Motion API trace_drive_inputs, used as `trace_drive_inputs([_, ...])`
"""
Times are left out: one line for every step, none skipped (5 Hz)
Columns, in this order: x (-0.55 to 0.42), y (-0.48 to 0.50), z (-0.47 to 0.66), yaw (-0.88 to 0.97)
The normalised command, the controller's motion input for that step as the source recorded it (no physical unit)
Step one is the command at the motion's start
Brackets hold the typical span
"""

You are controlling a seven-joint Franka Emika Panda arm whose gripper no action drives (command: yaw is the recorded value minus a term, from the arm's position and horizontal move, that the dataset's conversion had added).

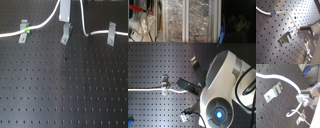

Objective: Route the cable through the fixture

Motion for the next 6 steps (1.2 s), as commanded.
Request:
trace_drive_inputs([-0.05, 0.011, 0.02, 0.0])
trace_drive_inputs([-0.064, -0.048, 0.06, 0.0])
trace_drive_inputs([-0.025, -0.113, 0.08, -0.02])
trace_drive_inputs([-0.037, -0.171, 0.07, -0.15])
trace_drive_inputs([-0.043, -0.221, 0.05, -0.3])
trace_drive_inputs([-0.24, -0.196, 0.24, -0.05])
